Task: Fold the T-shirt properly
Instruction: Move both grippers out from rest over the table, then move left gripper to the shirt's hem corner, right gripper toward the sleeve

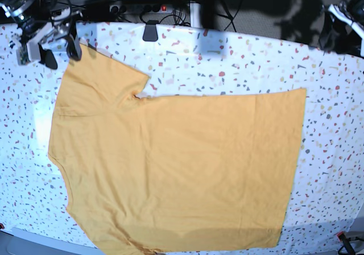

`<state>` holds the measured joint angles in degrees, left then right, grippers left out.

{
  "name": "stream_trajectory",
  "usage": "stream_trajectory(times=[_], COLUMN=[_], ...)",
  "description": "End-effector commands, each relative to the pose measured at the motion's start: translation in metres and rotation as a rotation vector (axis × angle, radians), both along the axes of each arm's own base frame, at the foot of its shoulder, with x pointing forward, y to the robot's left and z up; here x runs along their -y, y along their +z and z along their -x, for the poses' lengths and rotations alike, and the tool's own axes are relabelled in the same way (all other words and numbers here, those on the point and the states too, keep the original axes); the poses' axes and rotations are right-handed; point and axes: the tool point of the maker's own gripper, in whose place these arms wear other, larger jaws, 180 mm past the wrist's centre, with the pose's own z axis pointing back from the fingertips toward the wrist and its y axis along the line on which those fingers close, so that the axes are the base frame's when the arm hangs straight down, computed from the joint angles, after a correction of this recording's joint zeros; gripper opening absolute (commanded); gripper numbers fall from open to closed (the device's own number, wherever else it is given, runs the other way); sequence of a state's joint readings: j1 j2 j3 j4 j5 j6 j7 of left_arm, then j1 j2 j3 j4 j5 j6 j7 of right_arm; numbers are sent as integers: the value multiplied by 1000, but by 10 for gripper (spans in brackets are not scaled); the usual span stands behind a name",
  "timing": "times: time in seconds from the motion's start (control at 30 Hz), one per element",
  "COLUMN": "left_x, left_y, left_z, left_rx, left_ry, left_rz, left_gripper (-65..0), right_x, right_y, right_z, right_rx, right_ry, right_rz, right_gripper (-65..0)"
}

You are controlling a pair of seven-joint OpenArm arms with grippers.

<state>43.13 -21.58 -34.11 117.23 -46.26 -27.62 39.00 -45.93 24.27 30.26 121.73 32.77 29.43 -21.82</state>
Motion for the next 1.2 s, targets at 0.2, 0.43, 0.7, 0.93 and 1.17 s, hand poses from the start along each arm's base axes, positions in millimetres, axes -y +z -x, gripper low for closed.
stream_trajectory(times=[0.2, 0.43, 0.7, 0.93, 1.17], left_x=[1, 26, 92, 95, 69], left_y=[43, 23, -15, -35, -94], left_z=[-58, -76, -78, -96, -114], left_rx=[225, 199, 227, 290, 172], left_ry=[2, -183, -624, -750, -817], left_rz=[-21, -241, -607, -883, -1054], left_gripper=[-354, -354, -354, -354, -354], right_x=[-4, 5, 41, 43, 43], right_y=[27, 35, 55, 58, 58], right_z=[-29, -52, -73, -75, -75], right_rx=[138, 173, 164, 169, 169], right_ry=[0, 206, 313, 328, 327], right_rz=[-12, 354, 733, 765, 765], right_gripper=[-277, -277, -277, -278, -278])
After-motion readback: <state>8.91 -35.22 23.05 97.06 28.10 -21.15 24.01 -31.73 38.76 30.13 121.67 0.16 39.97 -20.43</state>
